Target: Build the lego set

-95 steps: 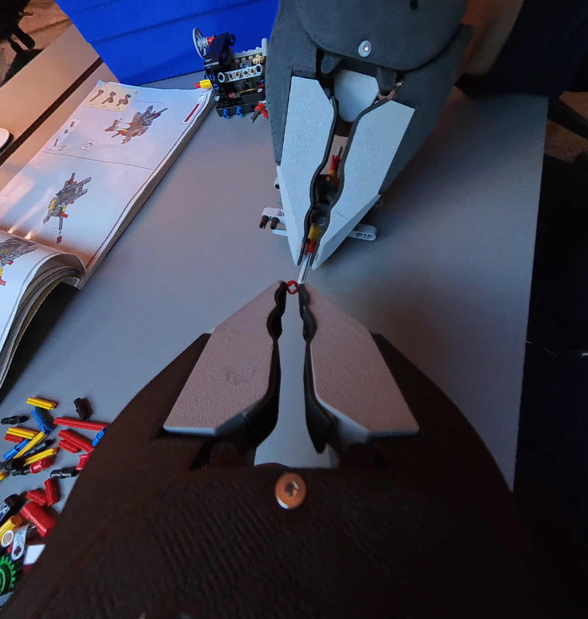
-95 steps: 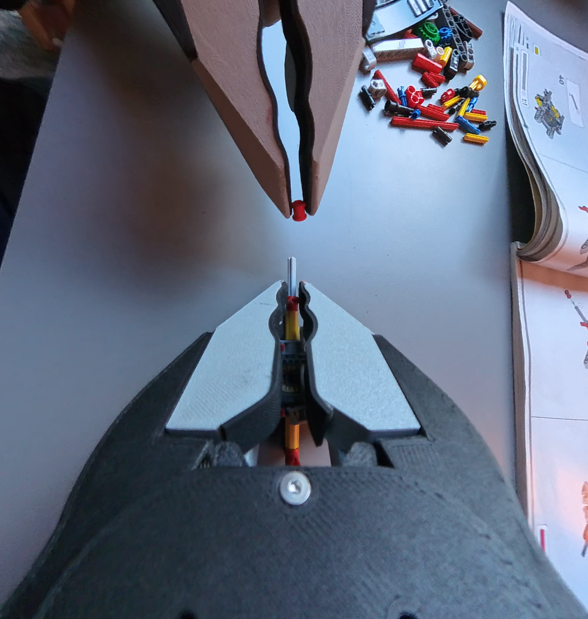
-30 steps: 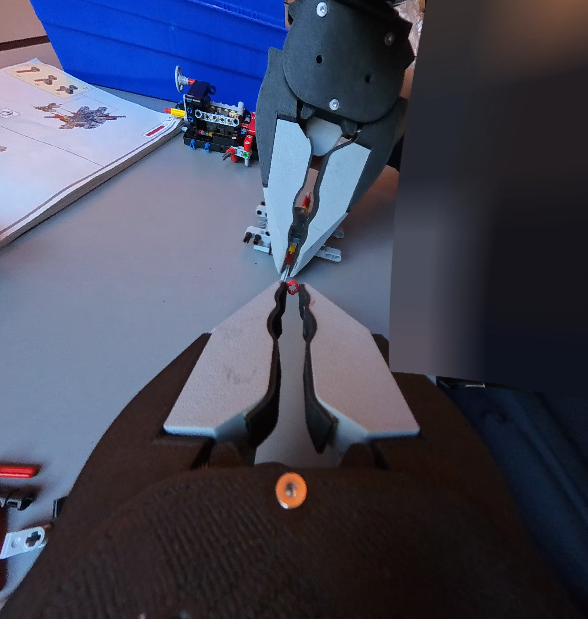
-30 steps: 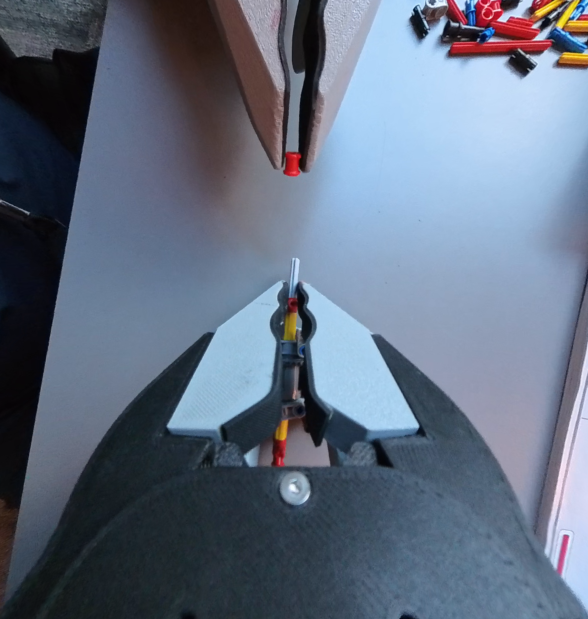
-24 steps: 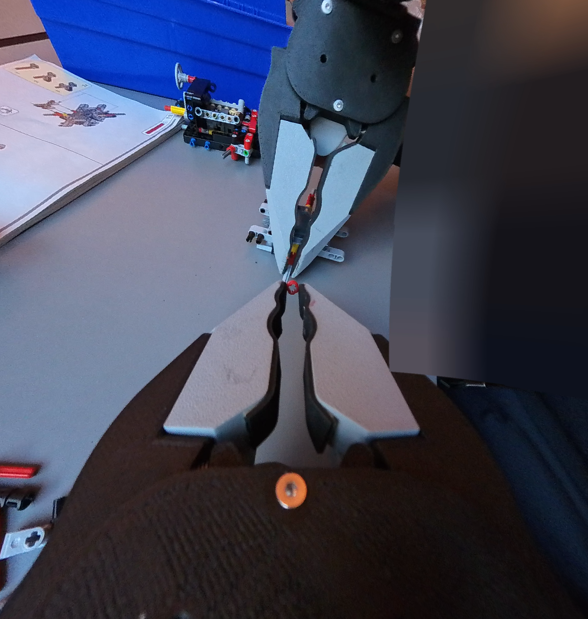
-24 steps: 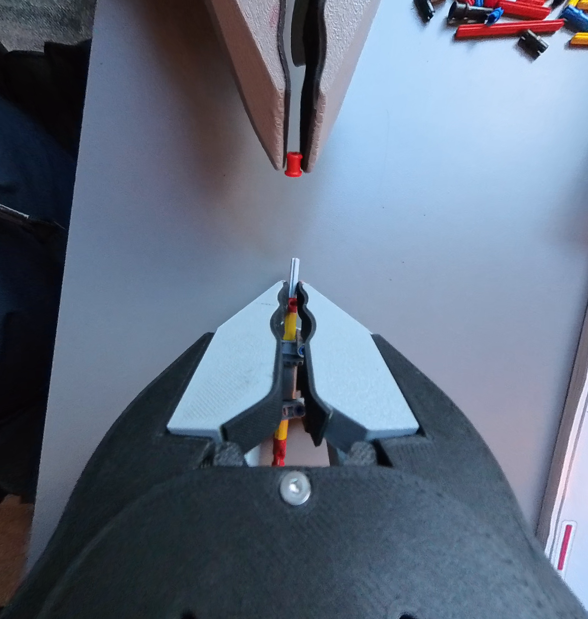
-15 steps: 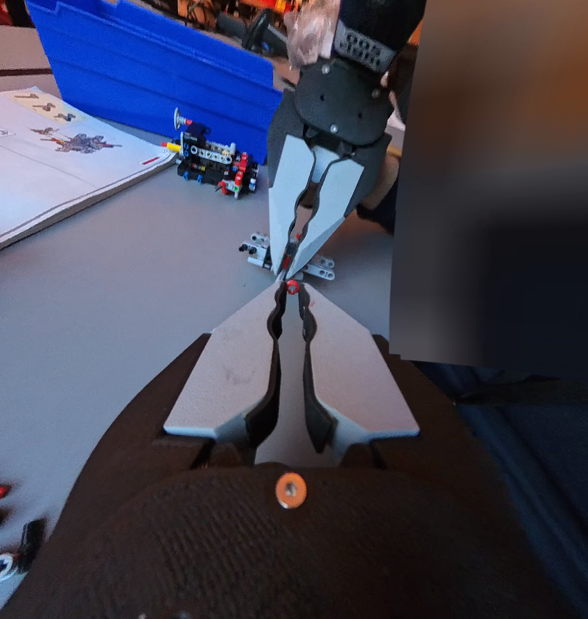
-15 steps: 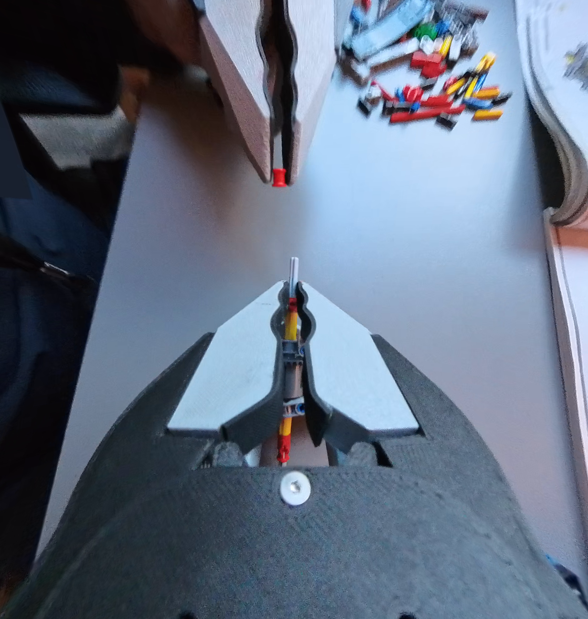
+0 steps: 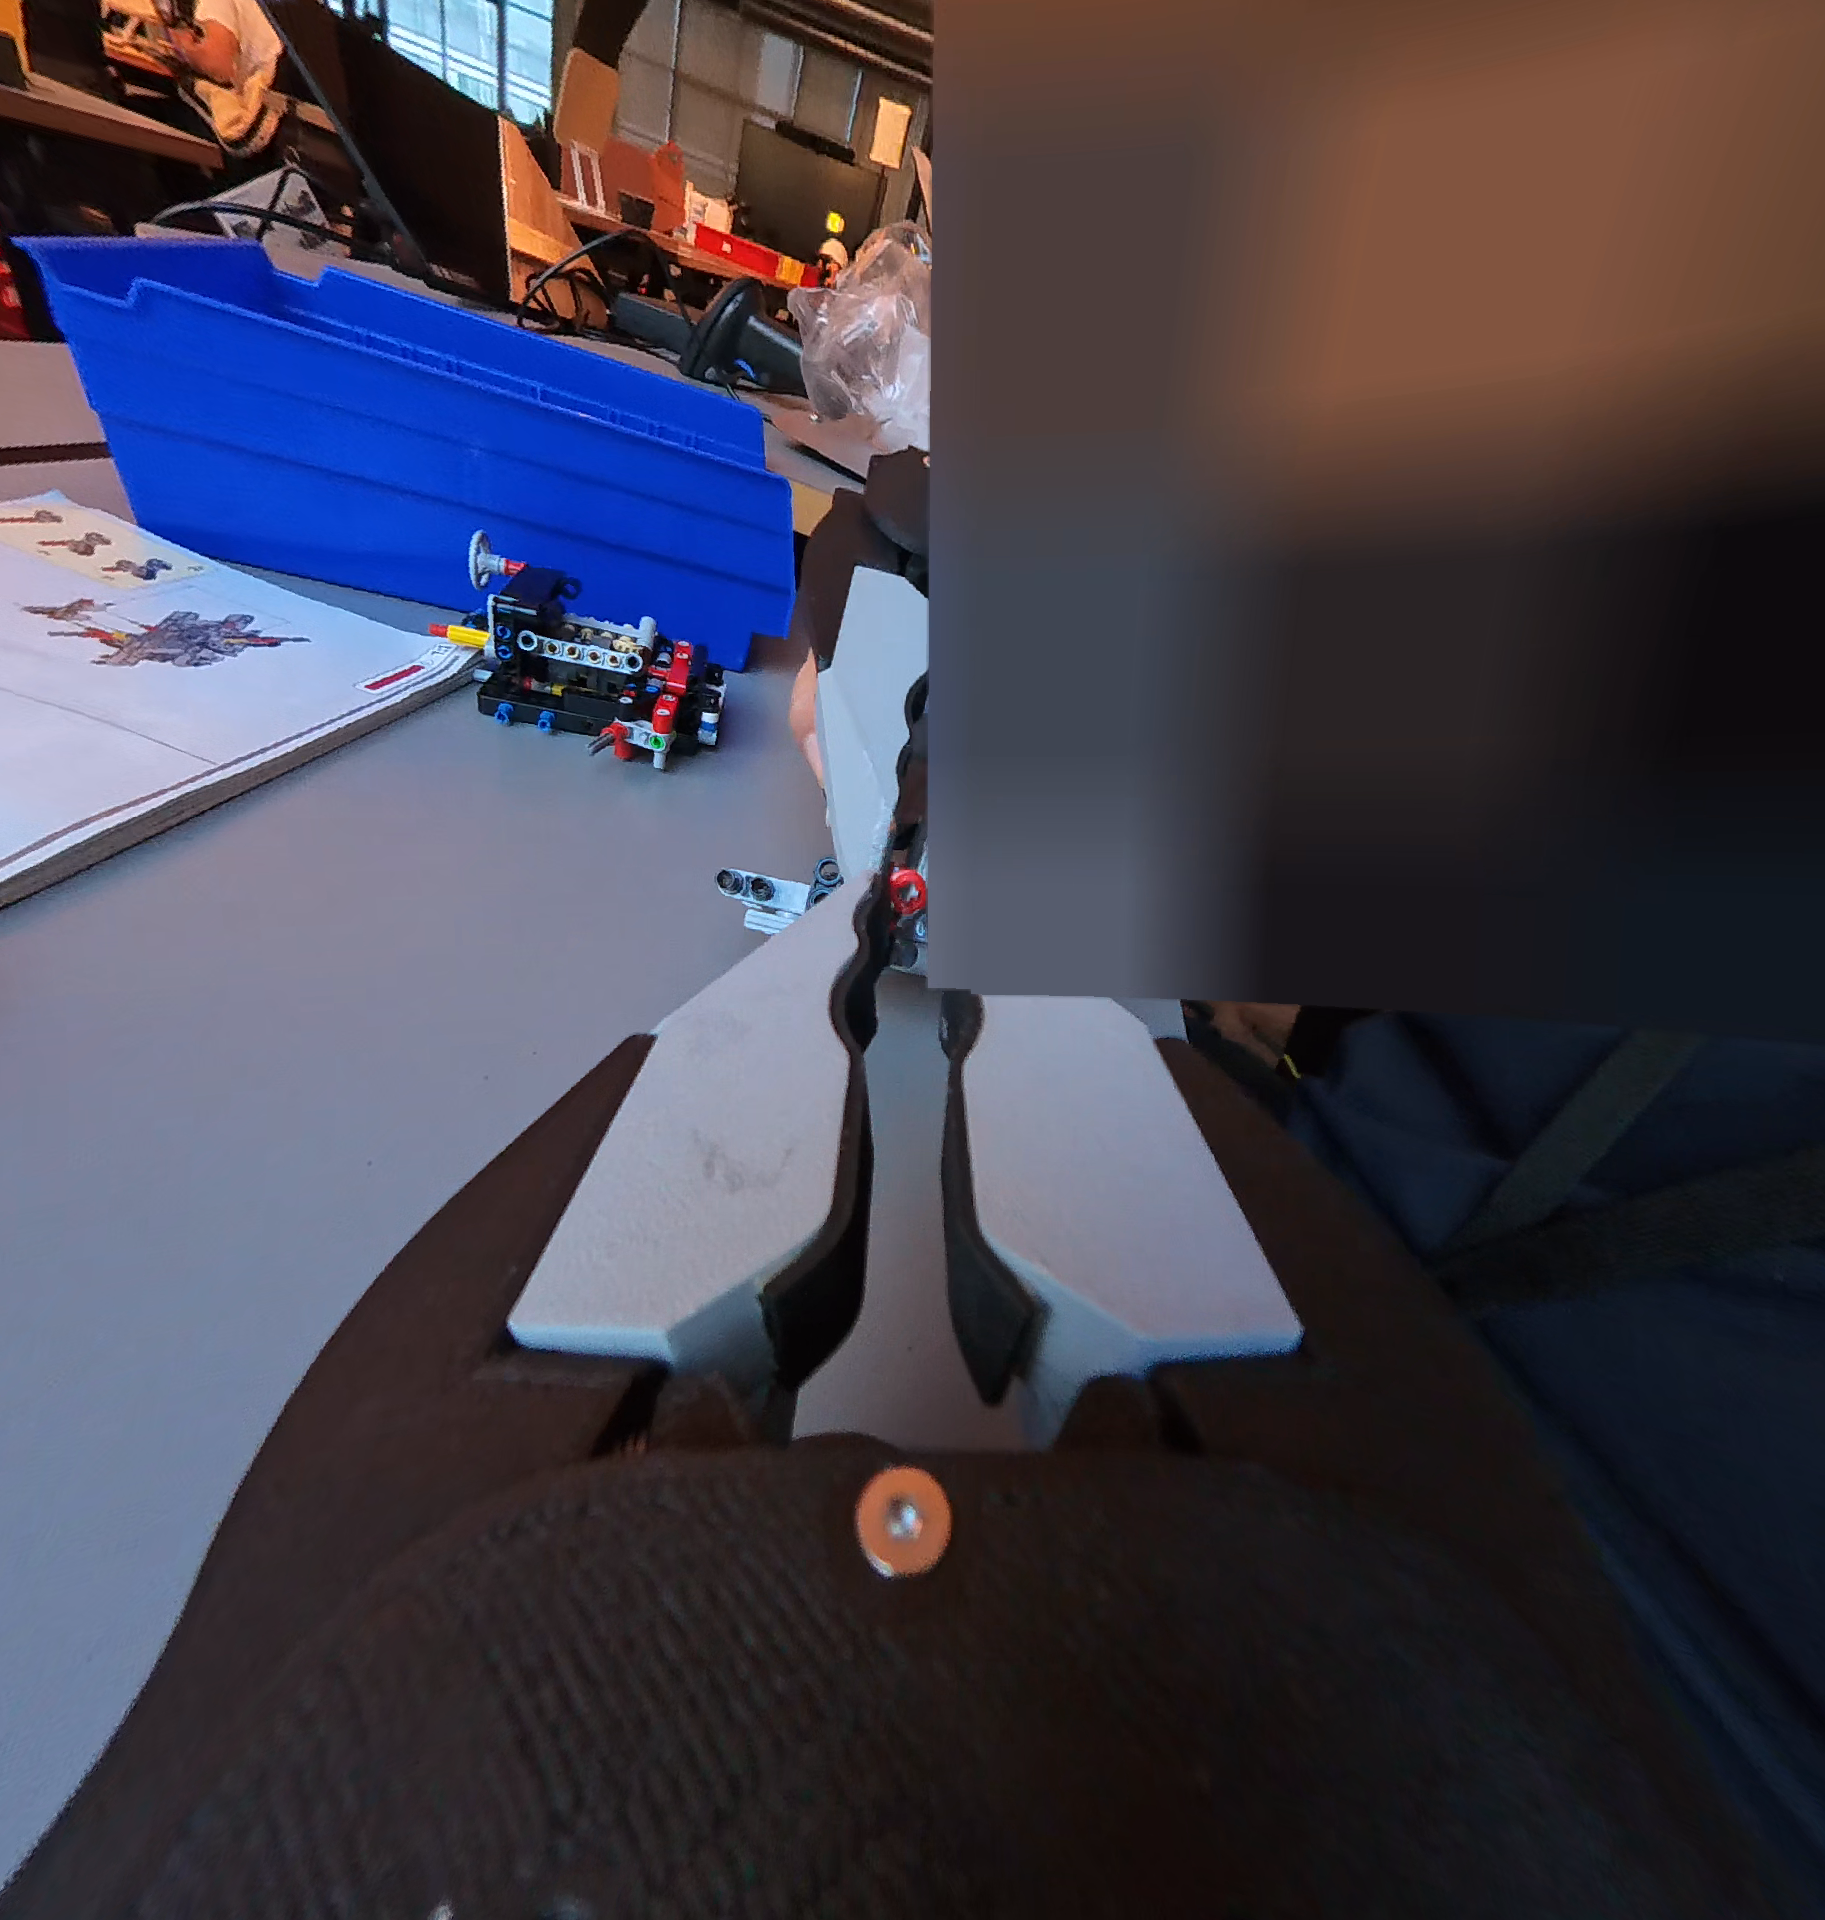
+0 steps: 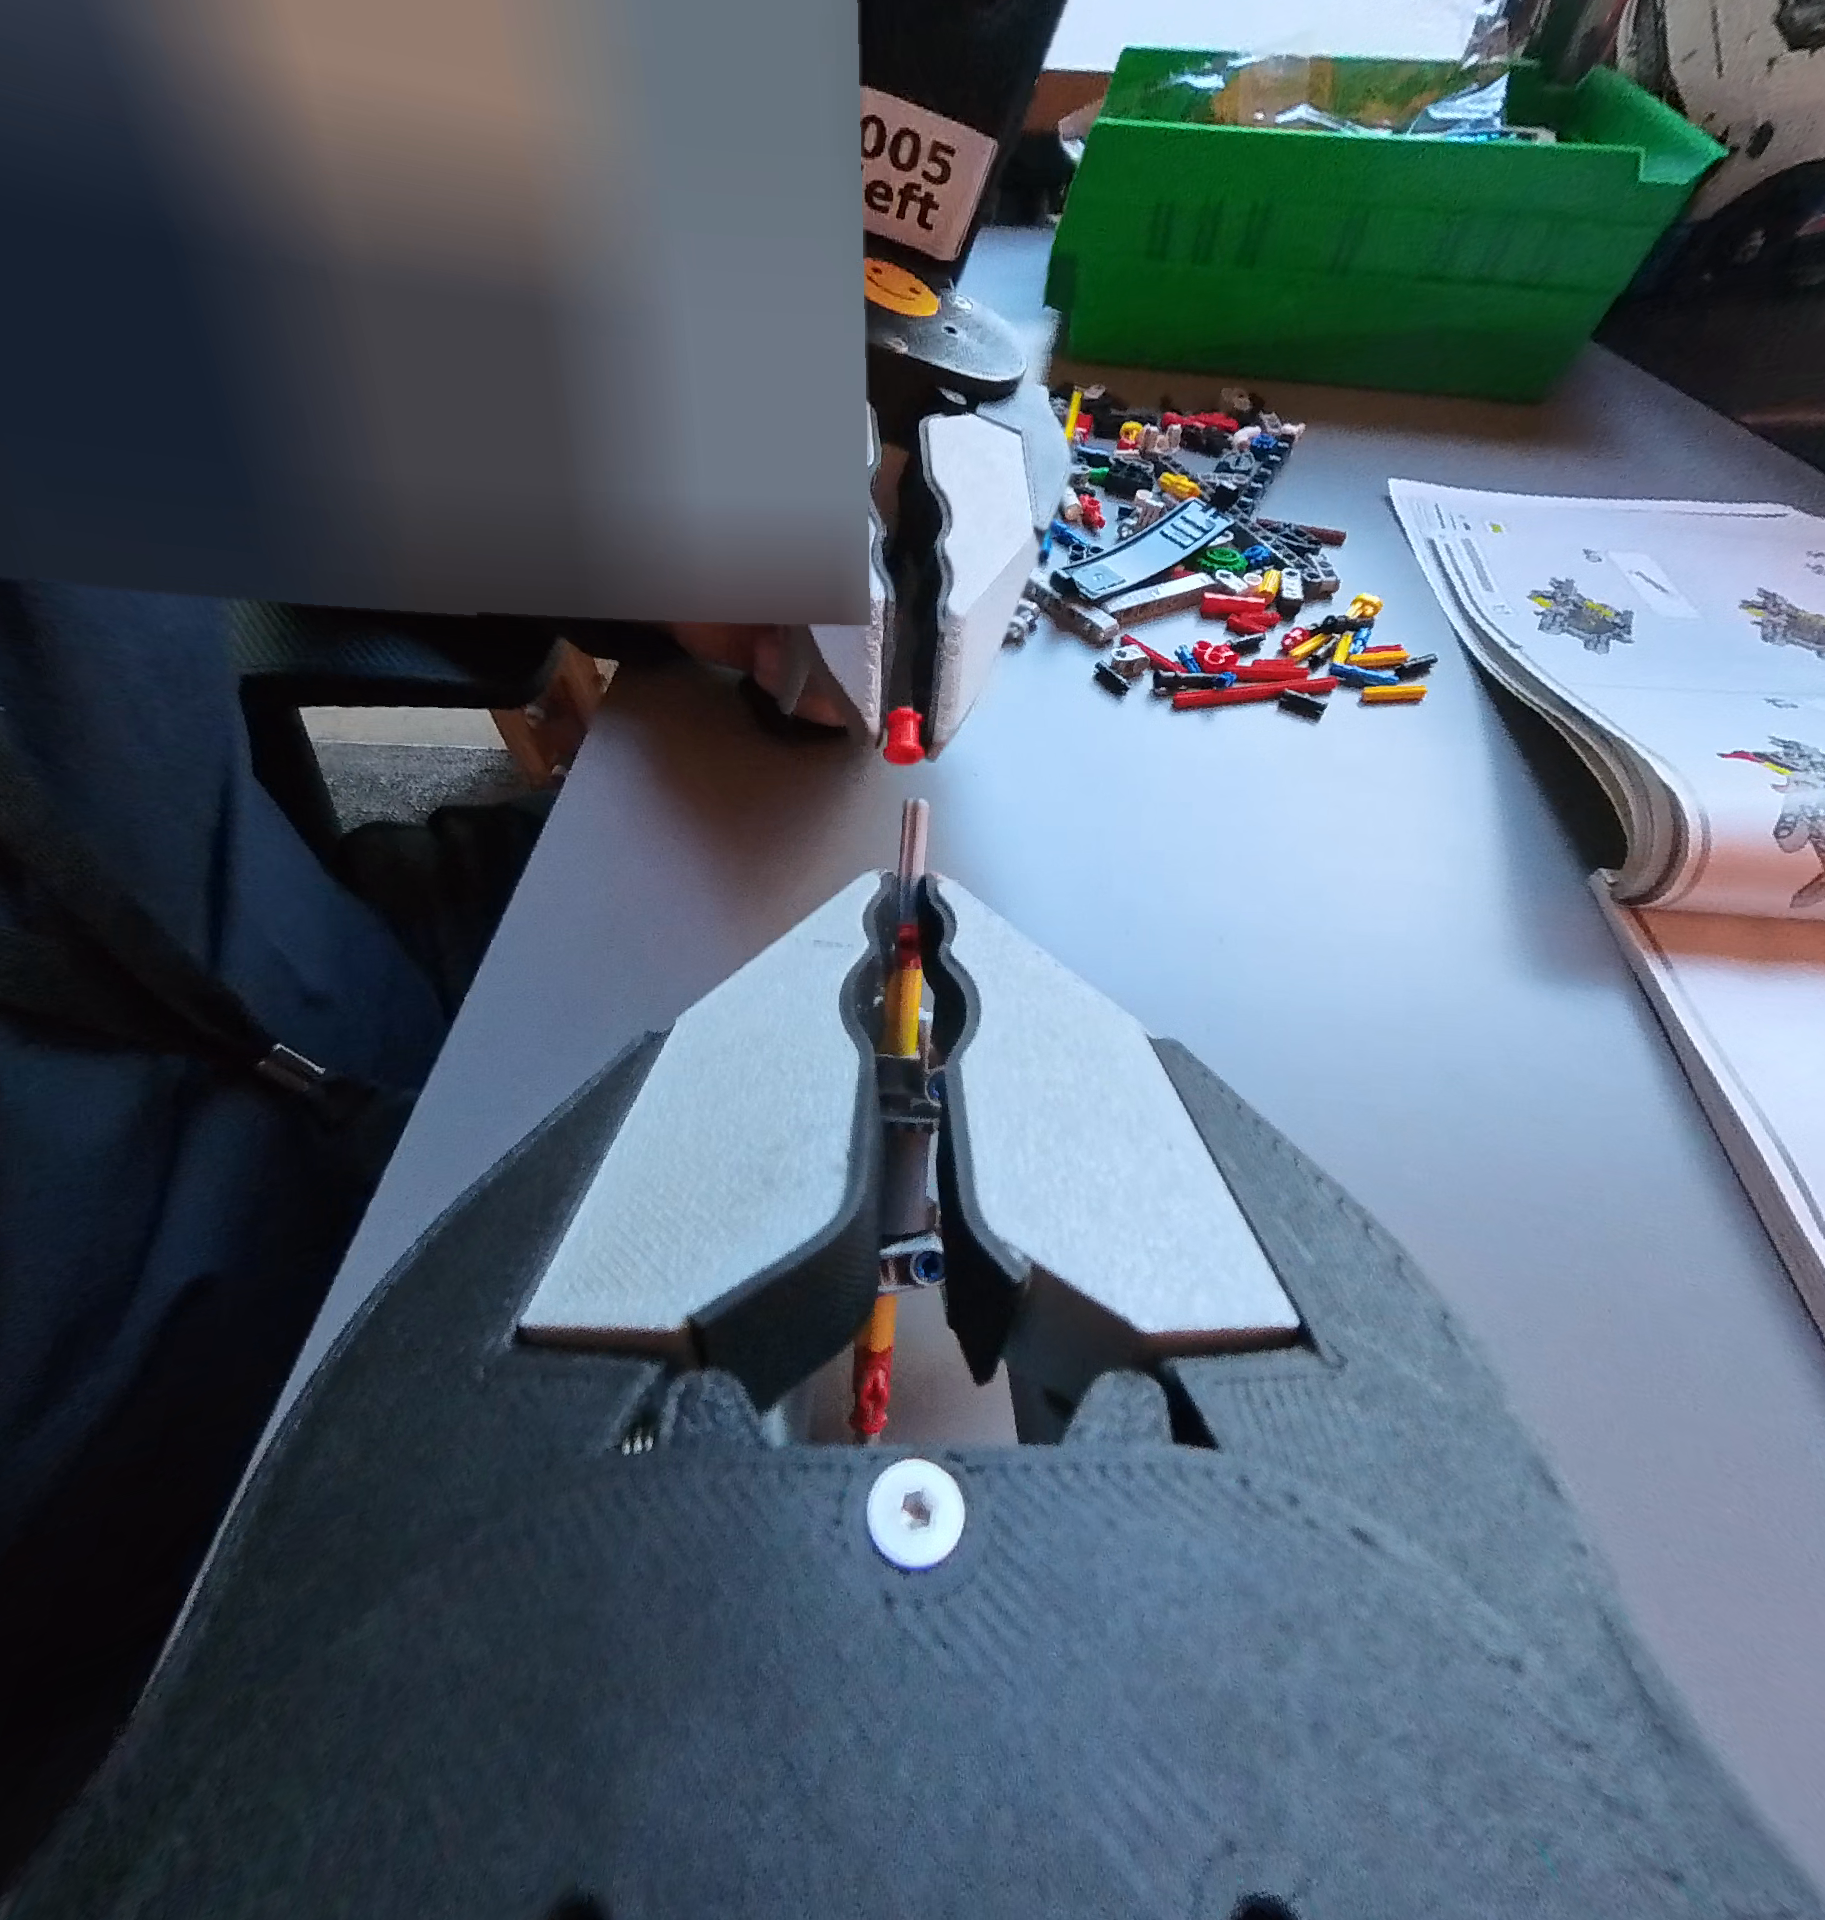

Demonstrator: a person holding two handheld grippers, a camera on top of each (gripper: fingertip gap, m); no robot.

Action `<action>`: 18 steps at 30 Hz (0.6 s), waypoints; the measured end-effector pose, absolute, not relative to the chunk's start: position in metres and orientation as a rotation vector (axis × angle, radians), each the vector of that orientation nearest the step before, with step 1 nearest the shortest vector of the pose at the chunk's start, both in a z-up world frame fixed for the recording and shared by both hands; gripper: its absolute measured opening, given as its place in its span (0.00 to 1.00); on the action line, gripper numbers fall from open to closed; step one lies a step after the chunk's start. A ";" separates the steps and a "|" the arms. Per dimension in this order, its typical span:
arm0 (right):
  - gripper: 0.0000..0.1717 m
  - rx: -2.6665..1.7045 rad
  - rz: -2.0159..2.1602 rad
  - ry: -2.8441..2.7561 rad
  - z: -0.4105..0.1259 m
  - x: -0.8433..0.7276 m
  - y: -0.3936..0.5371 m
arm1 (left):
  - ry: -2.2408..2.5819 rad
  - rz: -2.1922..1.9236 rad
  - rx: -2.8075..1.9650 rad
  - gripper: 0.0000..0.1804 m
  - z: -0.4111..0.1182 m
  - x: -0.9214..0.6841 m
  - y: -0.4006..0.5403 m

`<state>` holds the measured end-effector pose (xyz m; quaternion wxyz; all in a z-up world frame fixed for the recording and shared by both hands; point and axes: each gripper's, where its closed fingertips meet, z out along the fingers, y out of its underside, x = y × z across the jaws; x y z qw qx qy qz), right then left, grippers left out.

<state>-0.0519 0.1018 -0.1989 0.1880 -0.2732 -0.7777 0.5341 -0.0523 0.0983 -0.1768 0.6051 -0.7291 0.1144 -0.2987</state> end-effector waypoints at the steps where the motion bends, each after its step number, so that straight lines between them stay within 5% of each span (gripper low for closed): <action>1: 0.00 -0.760 1.509 -2.186 -0.198 -0.051 0.101 | 0.272 -0.686 -1.688 0.02 -0.177 -0.051 0.099; 18: 0.00 -0.689 1.502 -2.163 -0.195 -0.047 0.097 | 0.295 -0.732 -1.681 0.02 -0.177 -0.046 0.097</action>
